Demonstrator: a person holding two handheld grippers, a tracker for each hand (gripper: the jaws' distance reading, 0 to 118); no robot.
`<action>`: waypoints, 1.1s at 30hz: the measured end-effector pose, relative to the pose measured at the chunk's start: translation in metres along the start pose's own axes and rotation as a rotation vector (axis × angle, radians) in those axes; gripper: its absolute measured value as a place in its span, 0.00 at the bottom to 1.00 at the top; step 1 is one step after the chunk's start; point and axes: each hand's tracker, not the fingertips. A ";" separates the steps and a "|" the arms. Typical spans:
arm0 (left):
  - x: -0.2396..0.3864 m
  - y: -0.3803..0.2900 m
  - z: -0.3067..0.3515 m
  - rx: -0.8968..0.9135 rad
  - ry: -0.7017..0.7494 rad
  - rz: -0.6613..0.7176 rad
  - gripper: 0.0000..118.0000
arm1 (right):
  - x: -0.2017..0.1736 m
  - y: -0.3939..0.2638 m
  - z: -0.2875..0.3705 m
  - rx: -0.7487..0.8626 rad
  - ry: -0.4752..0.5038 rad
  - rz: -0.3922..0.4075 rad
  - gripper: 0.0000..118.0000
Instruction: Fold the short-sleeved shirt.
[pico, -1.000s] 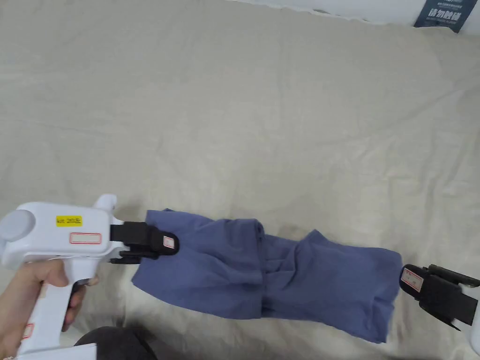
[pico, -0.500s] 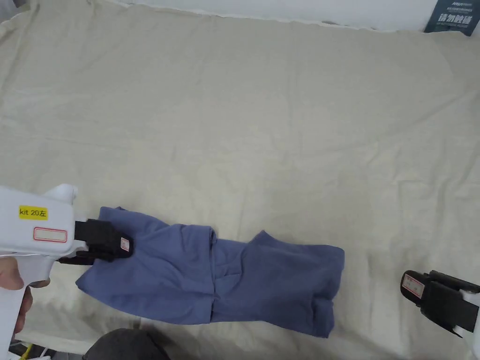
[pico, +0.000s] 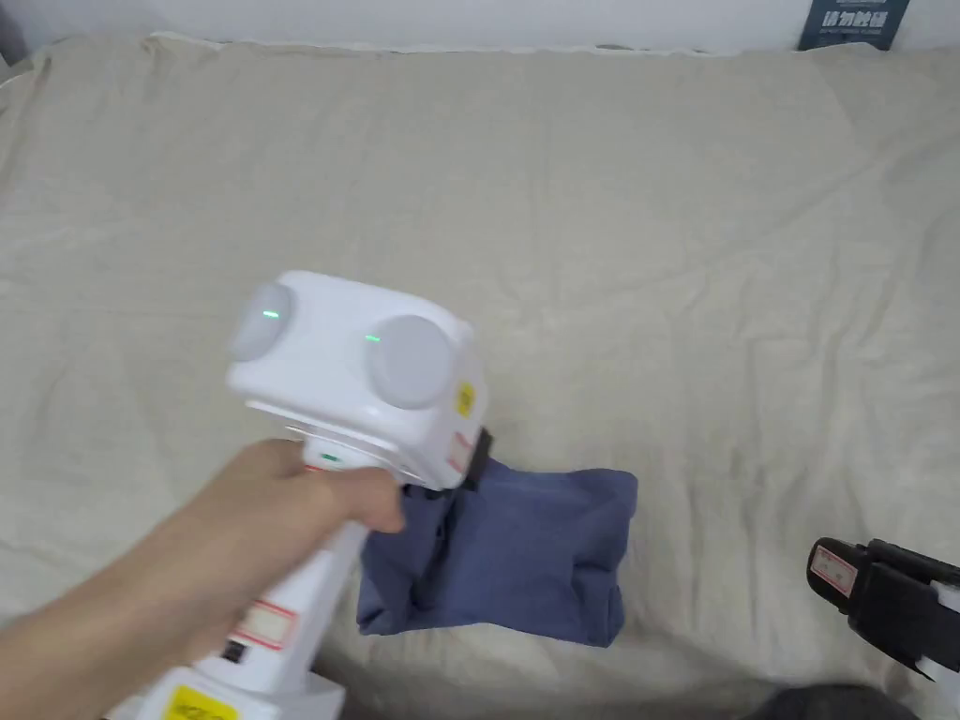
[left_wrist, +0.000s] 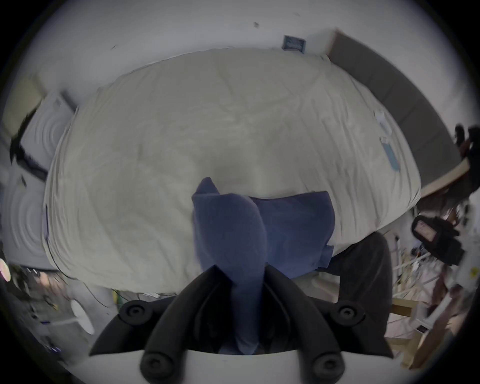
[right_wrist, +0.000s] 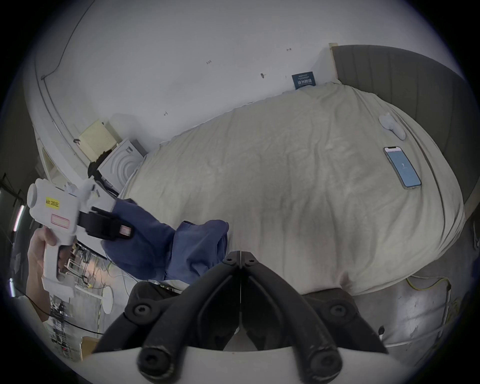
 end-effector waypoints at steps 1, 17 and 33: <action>0.021 0.005 -0.012 0.008 0.009 -0.010 0.07 | 0.002 -0.002 -0.001 0.001 0.001 -0.009 0.00; 0.046 -0.012 -0.017 0.086 -0.116 0.081 0.54 | 0.029 0.001 0.015 0.025 -0.029 -0.106 0.00; 0.191 -0.021 -0.125 0.080 0.384 -0.392 0.00 | 0.040 -0.006 0.025 0.012 -0.046 -0.149 0.00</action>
